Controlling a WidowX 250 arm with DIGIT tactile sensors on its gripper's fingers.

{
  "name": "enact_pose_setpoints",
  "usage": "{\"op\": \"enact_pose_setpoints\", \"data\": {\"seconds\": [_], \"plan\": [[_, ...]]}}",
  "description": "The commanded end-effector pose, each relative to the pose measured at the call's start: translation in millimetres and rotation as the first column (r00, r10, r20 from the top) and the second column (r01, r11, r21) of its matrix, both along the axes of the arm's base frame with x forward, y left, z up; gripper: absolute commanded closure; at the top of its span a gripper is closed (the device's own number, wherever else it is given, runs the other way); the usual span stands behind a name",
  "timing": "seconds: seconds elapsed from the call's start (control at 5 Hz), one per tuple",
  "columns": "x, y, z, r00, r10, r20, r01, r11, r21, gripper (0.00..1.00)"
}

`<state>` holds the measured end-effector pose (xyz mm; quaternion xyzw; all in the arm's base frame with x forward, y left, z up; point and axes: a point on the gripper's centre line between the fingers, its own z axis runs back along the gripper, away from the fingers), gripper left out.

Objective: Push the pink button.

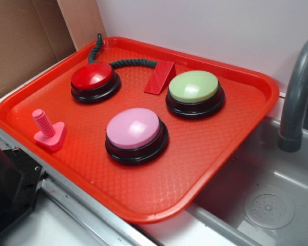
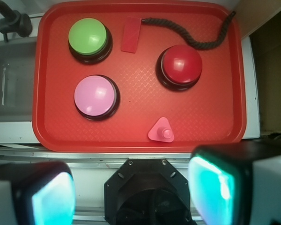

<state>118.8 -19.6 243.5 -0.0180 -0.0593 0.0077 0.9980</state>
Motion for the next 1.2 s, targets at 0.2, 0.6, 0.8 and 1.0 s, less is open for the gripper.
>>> {"op": "enact_pose_setpoints", "data": {"seconds": [0.2,0.6,0.8,1.0], "plan": [[4,-14,-25,0.998,-0.057,0.001,0.057,0.998,0.032,0.0],[39,-28,-89,0.99,-0.137,-0.031,0.139,0.987,0.08,0.0],[57,-27,-114,0.98,-0.195,-0.04,0.196,0.98,0.025,0.0],[71,-28,-128,0.971,-0.233,-0.048,0.234,0.972,-0.001,0.0]]}}
